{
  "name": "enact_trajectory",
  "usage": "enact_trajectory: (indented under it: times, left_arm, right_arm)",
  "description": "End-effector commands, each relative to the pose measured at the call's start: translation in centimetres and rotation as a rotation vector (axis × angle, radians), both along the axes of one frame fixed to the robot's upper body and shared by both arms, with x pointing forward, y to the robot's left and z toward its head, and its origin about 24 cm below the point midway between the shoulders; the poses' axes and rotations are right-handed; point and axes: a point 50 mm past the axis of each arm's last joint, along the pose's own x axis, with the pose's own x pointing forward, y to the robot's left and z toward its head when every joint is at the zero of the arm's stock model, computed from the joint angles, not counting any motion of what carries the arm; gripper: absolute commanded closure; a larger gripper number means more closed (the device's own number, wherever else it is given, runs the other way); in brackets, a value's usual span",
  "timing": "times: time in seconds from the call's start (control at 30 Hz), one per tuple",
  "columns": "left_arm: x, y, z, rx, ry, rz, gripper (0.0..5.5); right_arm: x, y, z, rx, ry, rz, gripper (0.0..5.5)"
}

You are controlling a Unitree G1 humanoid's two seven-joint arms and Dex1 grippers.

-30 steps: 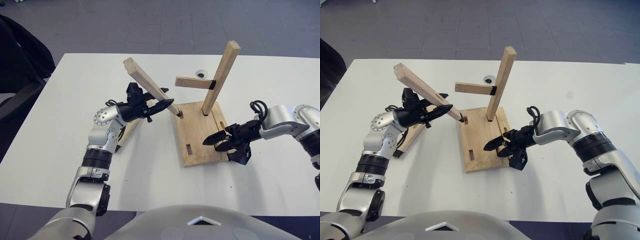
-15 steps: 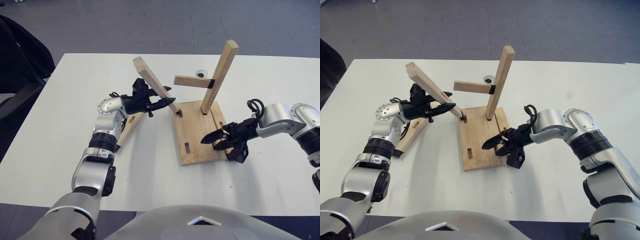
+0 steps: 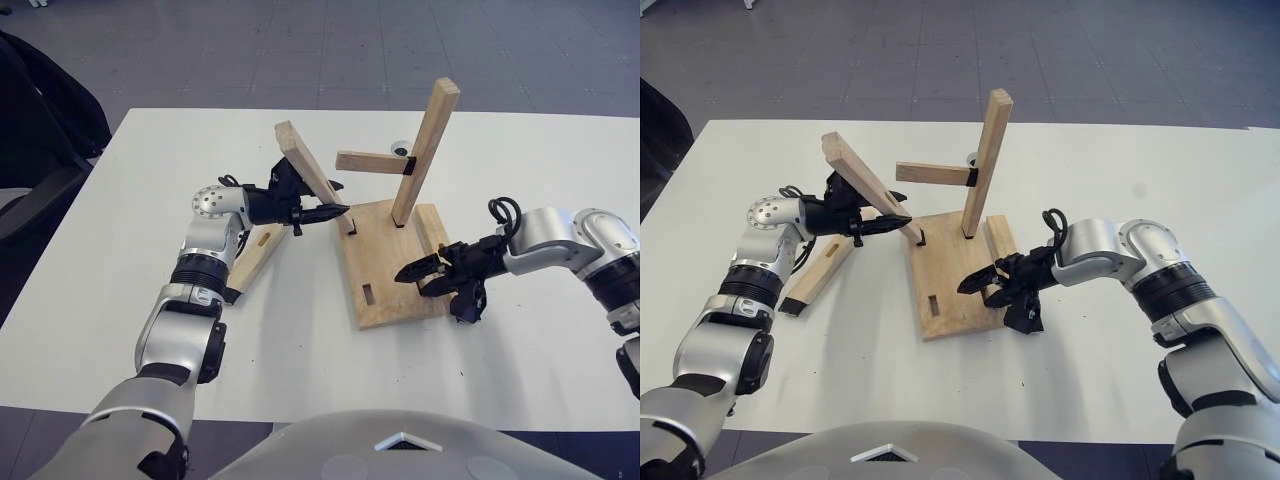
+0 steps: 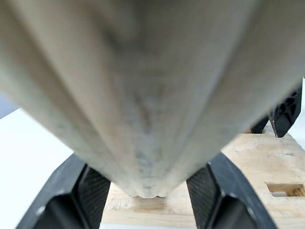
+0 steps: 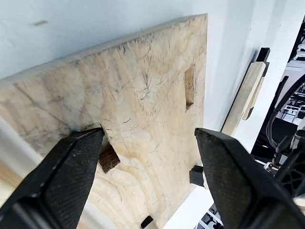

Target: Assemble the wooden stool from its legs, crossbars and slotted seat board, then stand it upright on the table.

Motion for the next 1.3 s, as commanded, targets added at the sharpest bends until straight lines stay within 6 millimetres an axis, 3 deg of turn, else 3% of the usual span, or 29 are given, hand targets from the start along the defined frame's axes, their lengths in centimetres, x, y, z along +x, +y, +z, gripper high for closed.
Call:
enact_trajectory:
  times: [0.03, 0.2, 0.33, 0.5, 0.6, 0.77, 0.87, 1.1, 1.23, 1.3]
  left_arm:
    - [-2.7, 0.4, -4.4, 0.031, 0.255, -0.015, 3.45]
    - [-2.9, -0.3, -4.2, -0.044, 0.316, -0.003, 3.45]
    - [-3.0, -1.2, -4.1, -0.057, 0.318, -0.002, 3.45]
    - [-3.0, -1.5, -4.3, -0.024, 0.289, 0.019, 3.45]
    - [-3.0, -1.5, -4.4, -0.01, 0.29, 0.014, 3.45]
    - [-2.5, -1.2, -4.2, 0.056, 0.205, 0.045, 3.45]
    - [-2.2, -1.2, -4.0, 0.095, 0.156, 0.043, 3.45]
    - [-2.4, -1.2, -4.4, 0.111, 0.174, 0.033, 3.45]
    - [-2.5, -1.1, -4.6, 0.098, 0.221, 0.03, 3.45]
    - [-2.6, -1.0, -4.7, 0.109, 0.259, 0.018, 3.45]
  right_arm:
    - [0.8, -0.5, -1.1, -0.003, -0.007, -0.102, 1.98]
    - [1.4, -0.9, -1.4, 0.089, 0.033, -0.226, 1.98]
    - [1.8, 0.7, 1.0, 0.321, 0.109, -0.341, 1.98]
    - [1.2, 1.5, 3.2, 0.402, 0.157, -0.382, 1.98]
    - [1.7, 1.8, 5.5, 0.476, 0.157, -0.413, 1.98]
    - [2.9, 3.3, 10.8, 0.673, 0.156, -0.446, 1.98]
    - [4.1, 3.9, 12.6, 0.731, 0.163, -0.515, 1.98]
    - [7.0, 5.6, 13.4, 0.735, 0.319, -0.727, 1.98]
    - [8.0, 6.9, 13.2, 0.762, 0.293, -0.797, 2.81]
    - [8.5, 7.3, 13.1, 0.752, 0.244, -0.827, 2.85]
